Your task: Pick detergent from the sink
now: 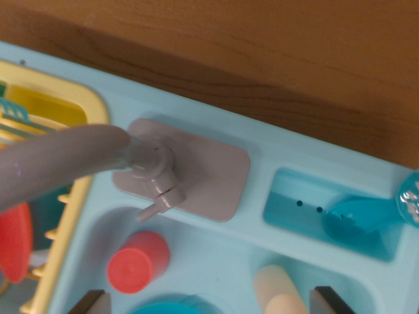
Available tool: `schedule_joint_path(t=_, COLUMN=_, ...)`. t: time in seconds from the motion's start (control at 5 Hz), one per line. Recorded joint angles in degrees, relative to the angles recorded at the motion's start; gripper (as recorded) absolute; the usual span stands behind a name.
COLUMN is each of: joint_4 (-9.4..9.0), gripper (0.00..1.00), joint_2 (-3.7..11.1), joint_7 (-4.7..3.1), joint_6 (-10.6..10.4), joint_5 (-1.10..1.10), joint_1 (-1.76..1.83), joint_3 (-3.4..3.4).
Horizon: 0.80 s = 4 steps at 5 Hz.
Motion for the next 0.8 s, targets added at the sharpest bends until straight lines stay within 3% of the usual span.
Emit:
schedule_joint_path(t=0.2, joint_4=0.00, gripper=0.00, joint_2=0.00, joint_7=0.00, joint_6=0.0, joint_5=0.00, joint_1=0.00, joint_3=0.00)
schedule_joint_path(t=0.4, joint_4=-1.79, gripper=0.00, joint_2=0.71, joint_7=-2.49, joint_6=-2.7, joint_5=0.35, joint_1=-0.37, joint_3=-0.29)
schedule_joint_path(t=0.6, joint_4=-1.79, gripper=0.00, joint_2=0.71, joint_7=-2.49, joint_6=-2.7, joint_5=0.35, joint_1=-0.37, joint_3=-0.29)
schedule_joint_path(t=0.8, joint_4=-3.55, gripper=0.00, joint_2=1.41, joint_7=-4.95, joint_6=-5.4, joint_5=0.70, joint_1=-0.74, joint_3=-0.58)
